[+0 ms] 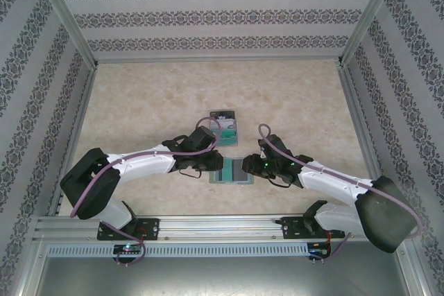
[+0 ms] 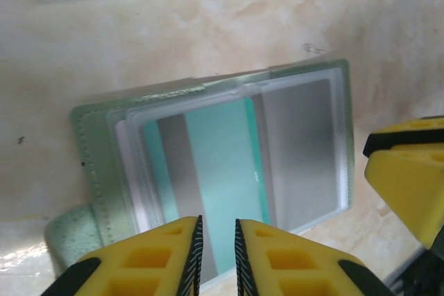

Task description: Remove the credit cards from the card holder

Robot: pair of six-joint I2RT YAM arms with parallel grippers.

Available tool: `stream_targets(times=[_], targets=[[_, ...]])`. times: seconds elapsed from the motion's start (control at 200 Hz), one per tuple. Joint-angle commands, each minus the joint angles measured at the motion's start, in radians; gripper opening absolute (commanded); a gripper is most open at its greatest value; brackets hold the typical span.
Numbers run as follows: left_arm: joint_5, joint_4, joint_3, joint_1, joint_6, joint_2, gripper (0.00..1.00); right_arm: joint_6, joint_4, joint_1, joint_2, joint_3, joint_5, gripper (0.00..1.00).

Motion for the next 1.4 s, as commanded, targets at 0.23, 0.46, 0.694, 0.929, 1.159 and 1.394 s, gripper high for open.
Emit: stream_targets(times=[0.23,0.46,0.694,0.929,1.159,1.394], targets=[[-0.028,-0.042,-0.031,0.011,-0.022,0.051,0.13,-0.036,0.005,0.035,0.086,0.056,0.000,0.40],[-0.038,-0.045,-0.042,0.011,-0.023,0.056,0.12,-0.051,-0.031,0.045,0.090,0.057,0.037,0.42],[-0.033,-0.042,-0.036,0.011,-0.024,0.068,0.11,-0.069,-0.063,0.060,0.113,0.076,0.067,0.44],[-0.020,-0.029,-0.036,0.010,-0.030,0.080,0.10,-0.073,-0.043,0.084,0.179,0.109,0.031,0.43],[-0.005,-0.013,-0.039,0.009,-0.037,0.088,0.10,-0.050,-0.008,0.090,0.178,0.133,-0.016,0.43],[-0.029,-0.047,-0.033,0.009,-0.024,0.067,0.10,-0.052,-0.023,0.089,0.141,0.140,-0.020,0.43]])
